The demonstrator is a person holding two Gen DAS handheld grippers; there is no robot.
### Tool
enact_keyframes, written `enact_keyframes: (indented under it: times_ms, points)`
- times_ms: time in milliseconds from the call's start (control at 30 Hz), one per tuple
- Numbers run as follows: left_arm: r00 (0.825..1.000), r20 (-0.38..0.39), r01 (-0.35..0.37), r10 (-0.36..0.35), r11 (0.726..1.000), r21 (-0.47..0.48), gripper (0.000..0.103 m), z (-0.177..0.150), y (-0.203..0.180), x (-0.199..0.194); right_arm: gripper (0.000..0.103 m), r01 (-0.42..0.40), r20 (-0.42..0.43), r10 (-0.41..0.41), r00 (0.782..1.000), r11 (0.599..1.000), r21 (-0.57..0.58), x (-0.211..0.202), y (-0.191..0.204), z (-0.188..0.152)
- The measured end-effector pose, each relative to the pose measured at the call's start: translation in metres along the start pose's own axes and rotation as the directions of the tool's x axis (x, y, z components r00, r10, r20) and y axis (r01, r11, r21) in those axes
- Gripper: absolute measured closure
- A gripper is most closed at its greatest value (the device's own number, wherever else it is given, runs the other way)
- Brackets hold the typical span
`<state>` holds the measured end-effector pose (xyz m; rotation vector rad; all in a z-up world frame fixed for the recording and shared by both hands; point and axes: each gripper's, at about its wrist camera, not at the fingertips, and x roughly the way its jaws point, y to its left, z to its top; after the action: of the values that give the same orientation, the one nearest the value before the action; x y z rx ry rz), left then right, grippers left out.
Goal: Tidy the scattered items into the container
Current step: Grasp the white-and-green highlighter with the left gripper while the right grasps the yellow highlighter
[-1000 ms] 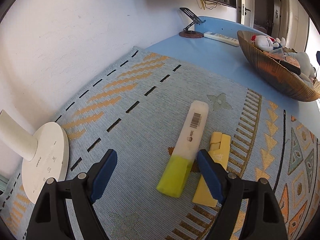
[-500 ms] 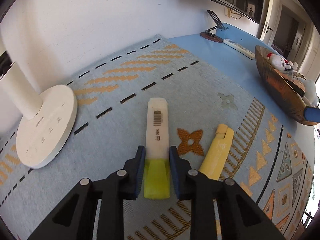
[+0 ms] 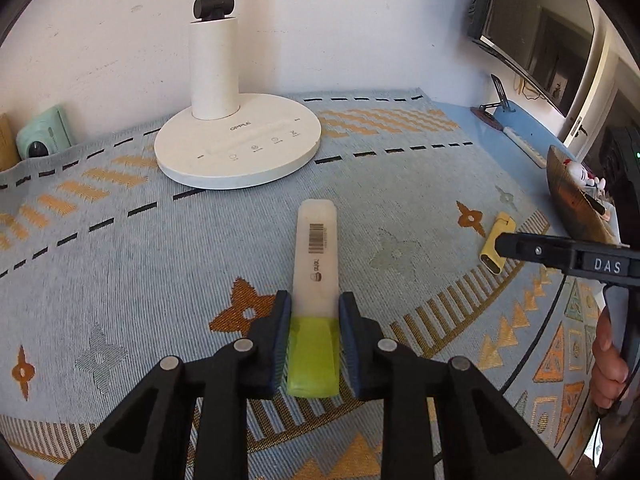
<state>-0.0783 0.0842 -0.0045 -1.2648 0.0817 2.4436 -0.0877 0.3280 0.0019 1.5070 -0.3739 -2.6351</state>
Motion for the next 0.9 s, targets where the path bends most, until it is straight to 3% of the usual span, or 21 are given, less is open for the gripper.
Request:
enact_keyframes:
  times_ms: [167, 400, 433, 533, 600, 700, 900]
  points:
    - [0.999, 0.005, -0.037, 0.037, 0.999, 0.033, 0.080, -0.001, -0.009, 0.002, 0.042, 0.041, 0.003, -0.041, 0.999, 0.997, -0.064, 0.019, 0.018, 0.011]
    - [1.000, 0.006, -0.021, 0.021, 1.000, 0.018, 0.078, 0.000, -0.006, 0.002, 0.042, 0.112, 0.041, -0.108, 0.993, 0.987, -0.112, 0.018, 0.024, -0.004]
    - [1.000, 0.005, -0.021, 0.020, 1.000, 0.021, 0.077, -0.001, -0.008, 0.002, 0.044, 0.130, 0.049, -0.125, 0.991, 0.984, -0.122, 0.018, 0.025, -0.006]
    - [1.000, 0.003, -0.028, 0.027, 0.999, 0.043, 0.070, 0.000, -0.012, 0.003, 0.064, 0.216, 0.086, -0.203, 0.975, 0.962, -0.170, 0.020, 0.033, -0.009]
    - [0.999, 0.003, -0.041, 0.041, 0.998, 0.052, 0.069, -0.001, -0.014, 0.003, 0.074, 0.197, 0.083, -0.186, 0.979, 0.966, -0.165, 0.018, 0.034, -0.008]
    - [0.999, 0.005, -0.042, 0.042, 0.998, 0.048, 0.069, -0.001, -0.013, 0.003, 0.077, 0.168, 0.073, -0.159, 0.985, 0.975, -0.145, 0.015, 0.029, -0.006]
    - [0.998, 0.005, -0.064, 0.064, 0.997, 0.052, 0.072, -0.001, -0.015, 0.003, 0.078, 0.010, 0.022, -0.009, 1.000, 0.998, -0.059, 0.002, 0.011, -0.010]
